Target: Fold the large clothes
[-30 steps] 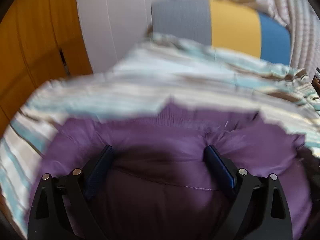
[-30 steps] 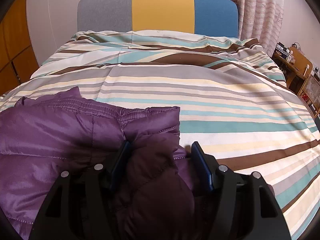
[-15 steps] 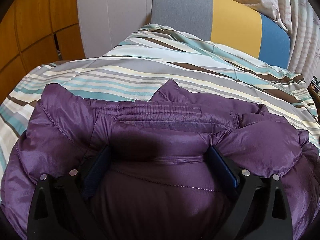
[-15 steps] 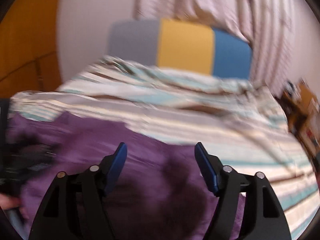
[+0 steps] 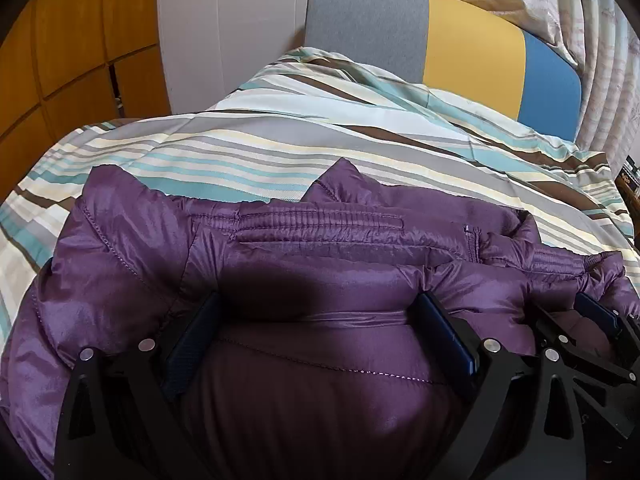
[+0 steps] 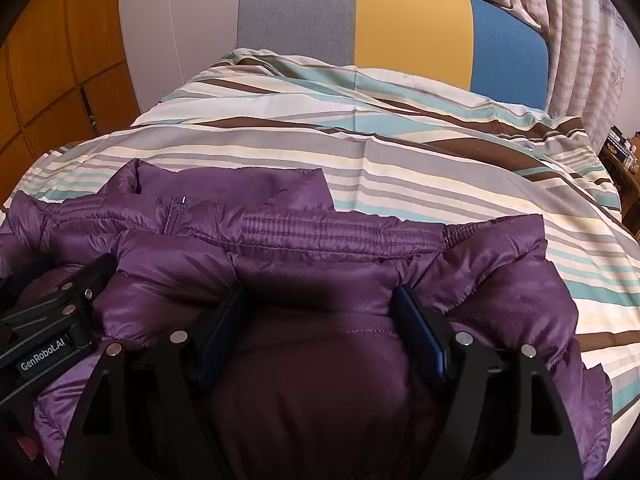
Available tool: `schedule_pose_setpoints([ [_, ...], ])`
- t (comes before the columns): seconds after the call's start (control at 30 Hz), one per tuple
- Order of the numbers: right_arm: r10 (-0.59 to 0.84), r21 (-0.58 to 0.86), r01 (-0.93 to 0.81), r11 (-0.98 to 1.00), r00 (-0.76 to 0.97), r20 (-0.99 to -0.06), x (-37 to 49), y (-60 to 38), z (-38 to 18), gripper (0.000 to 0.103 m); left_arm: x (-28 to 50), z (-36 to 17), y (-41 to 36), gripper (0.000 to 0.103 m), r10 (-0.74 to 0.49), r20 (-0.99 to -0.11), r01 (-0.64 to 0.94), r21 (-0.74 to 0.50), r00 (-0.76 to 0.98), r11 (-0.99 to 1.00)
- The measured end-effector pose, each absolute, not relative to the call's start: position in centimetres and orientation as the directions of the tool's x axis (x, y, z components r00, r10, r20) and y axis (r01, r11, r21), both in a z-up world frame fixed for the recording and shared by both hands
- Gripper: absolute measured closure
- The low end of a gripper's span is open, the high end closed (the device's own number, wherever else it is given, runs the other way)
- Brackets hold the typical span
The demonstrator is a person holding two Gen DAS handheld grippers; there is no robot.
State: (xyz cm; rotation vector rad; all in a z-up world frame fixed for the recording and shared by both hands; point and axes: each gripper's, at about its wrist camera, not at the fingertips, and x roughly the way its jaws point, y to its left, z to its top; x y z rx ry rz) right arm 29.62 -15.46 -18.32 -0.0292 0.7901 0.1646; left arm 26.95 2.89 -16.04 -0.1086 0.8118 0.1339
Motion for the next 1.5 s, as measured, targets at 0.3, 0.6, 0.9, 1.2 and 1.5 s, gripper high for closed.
schedule_pose_setpoints([
  [0.3,0.139,0.041,-0.154,0.987,0.698,-0.702,29.6,-15.4,-18.7,0.025,26.8,-15.9,3.1,0.006,0.062,-0.739,-0.16,-0.063,0.671,0.985],
  [0.6,0.139,0.044,-0.152,0.987,0.7,-0.701,29.8,-15.5,-18.8,0.023,25.7,-12.1,6.1,0.006,0.148,-0.718,-0.214,-0.002,0.68,0.977],
  [0.9,0.143,0.046,-0.155,0.987,0.7,-0.699,29.6,-15.6,-18.6,0.021,26.5,-16.4,13.5,0.003,0.157,-0.787,-0.377,-0.102,0.597,0.921],
  [1.2,0.137,0.092,-0.101,0.991,0.733,-0.666,29.6,-21.0,-16.3,0.018,26.0,-16.6,13.8,0.003,0.137,-0.776,-0.37,-0.13,0.615,0.92],
  [1.5,0.079,0.112,0.006,0.994,0.67,-0.738,31.8,-24.1,-19.4,0.016,26.1,-16.5,13.7,0.003,0.128,-0.778,-0.371,-0.143,0.615,0.917],
])
